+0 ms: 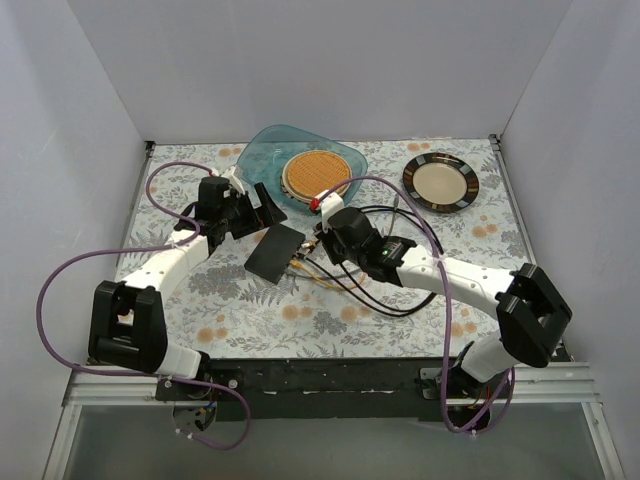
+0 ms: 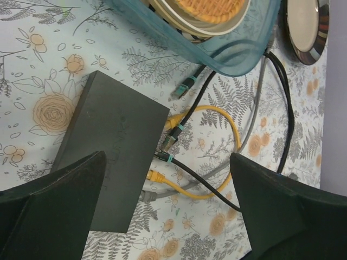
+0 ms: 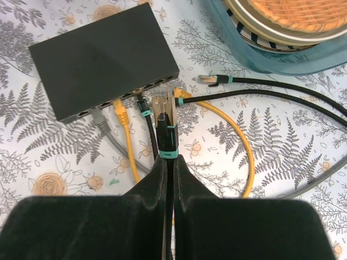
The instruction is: Insert the plug into the switch port
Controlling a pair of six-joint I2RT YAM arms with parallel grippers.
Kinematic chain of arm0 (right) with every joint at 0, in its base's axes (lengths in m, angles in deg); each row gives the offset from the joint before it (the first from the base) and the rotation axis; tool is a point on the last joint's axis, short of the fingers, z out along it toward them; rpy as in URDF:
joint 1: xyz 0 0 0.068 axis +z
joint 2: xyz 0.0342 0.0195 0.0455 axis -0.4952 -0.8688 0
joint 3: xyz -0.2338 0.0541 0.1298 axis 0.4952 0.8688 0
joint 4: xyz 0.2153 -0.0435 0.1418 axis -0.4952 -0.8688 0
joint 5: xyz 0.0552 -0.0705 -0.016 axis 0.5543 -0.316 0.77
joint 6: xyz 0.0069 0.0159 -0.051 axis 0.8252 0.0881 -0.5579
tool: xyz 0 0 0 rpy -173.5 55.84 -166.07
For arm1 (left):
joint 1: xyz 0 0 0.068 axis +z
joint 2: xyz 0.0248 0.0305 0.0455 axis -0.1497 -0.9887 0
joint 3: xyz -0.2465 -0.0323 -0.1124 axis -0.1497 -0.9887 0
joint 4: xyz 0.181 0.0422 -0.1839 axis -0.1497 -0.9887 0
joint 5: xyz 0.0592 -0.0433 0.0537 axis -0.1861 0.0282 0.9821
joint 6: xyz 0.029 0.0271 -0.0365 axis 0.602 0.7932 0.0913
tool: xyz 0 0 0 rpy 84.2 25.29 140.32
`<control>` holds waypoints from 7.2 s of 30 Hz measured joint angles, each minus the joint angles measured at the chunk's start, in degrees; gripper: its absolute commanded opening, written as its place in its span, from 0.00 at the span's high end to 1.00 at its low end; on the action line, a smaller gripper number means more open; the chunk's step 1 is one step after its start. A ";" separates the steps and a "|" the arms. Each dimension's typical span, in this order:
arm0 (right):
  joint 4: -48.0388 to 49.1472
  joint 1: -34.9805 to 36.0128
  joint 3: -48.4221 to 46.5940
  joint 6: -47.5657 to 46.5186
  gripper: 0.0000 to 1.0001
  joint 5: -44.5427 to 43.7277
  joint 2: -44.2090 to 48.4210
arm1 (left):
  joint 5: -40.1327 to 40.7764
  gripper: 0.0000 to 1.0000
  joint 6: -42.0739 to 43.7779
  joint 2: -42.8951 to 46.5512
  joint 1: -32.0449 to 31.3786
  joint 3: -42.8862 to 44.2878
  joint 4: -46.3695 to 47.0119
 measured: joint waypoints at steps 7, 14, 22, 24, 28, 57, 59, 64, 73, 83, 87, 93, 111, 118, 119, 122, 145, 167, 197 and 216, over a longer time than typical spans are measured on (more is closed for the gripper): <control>0.15 -8.37 -2.01 -0.85 0.99 9.73 -8.76 | 4.37 0.02 0.76 -3.63 0.17 0.00 1.51; -3.52 -11.37 -11.26 -3.50 0.99 16.20 -20.13 | 6.49 0.02 1.84 -10.12 0.66 0.00 2.23; -4.04 -11.52 -19.19 -6.01 0.99 19.71 -25.83 | 8.46 0.02 2.93 -12.48 1.97 0.00 3.45; -4.02 -11.80 -20.28 -6.05 0.99 20.17 -26.86 | 8.74 0.02 3.02 -12.48 2.23 0.00 3.78; -3.80 -13.09 -23.98 -5.88 0.99 21.05 -30.99 | 8.85 0.02 3.10 -12.52 2.62 0.00 4.50; -4.07 -14.32 0.94 -4.35 0.99 17.14 -15.21 | 7.45 0.02 3.08 -13.38 3.10 -0.02 5.25; -4.37 -14.21 0.81 -5.25 0.99 17.31 -15.19 | 7.17 0.02 3.08 -13.51 3.10 -0.04 5.81; -8.52 -13.86 -5.11 -8.61 0.99 18.71 -19.12 | 6.71 0.02 3.10 -13.94 3.10 -0.72 7.43; -9.11 -11.28 -10.05 -10.43 0.99 18.60 -23.02 | 2.12 0.02 3.08 -14.36 3.10 -2.08 11.08; -9.18 -8.48 -10.40 -10.38 0.99 18.14 -23.34 | -1.51 0.03 2.99 -17.86 3.10 -2.05 12.98; -9.22 -8.04 -10.47 -10.08 0.99 17.88 -23.41 | -2.29 0.05 2.89 -17.86 3.13 -2.05 12.98; -9.68 -7.54 -10.56 -8.33 0.99 18.03 -23.43 | -3.06 0.05 2.89 -17.86 3.13 -2.12 13.00; -14.64 -7.04 -13.88 -3.30 0.99 18.51 -24.94 | -3.67 0.06 2.84 -17.73 3.15 -3.04 14.32; -18.56 -7.06 -17.05 -1.36 0.99 18.12 -26.62 | -3.93 0.07 2.86 -17.66 3.15 -3.43 15.17; -18.99 -7.10 -17.42 -0.90 0.99 18.01 -26.82 | -3.98 0.06 2.86 -17.57 3.15 -3.61 15.26; -19.15 -7.41 -17.51 0.00 0.99 18.01 -26.86 | -4.48 0.06 2.86 -17.31 3.15 -4.02 15.54; -24.26 -8.04 -22.47 0.39 0.99 19.98 -29.75 | -11.21 0.11 2.91 -17.29 3.08 -4.48 19.89; -18.08 -7.74 -17.51 1.70 0.99 18.86 -27.10 | -12.85 0.12 3.98 -17.90 1.99 -4.50 21.22; -26.21 -6.91 -26.40 2.34 0.99 16.44 -31.95 | -10.84 0.11 6.43 -18.51 0.79 -4.50 22.03; -22.64 -6.54 -22.64 2.29 0.99 15.41 -29.75 | -10.84 0.11 6.29 -18.95 0.35 -4.50 21.99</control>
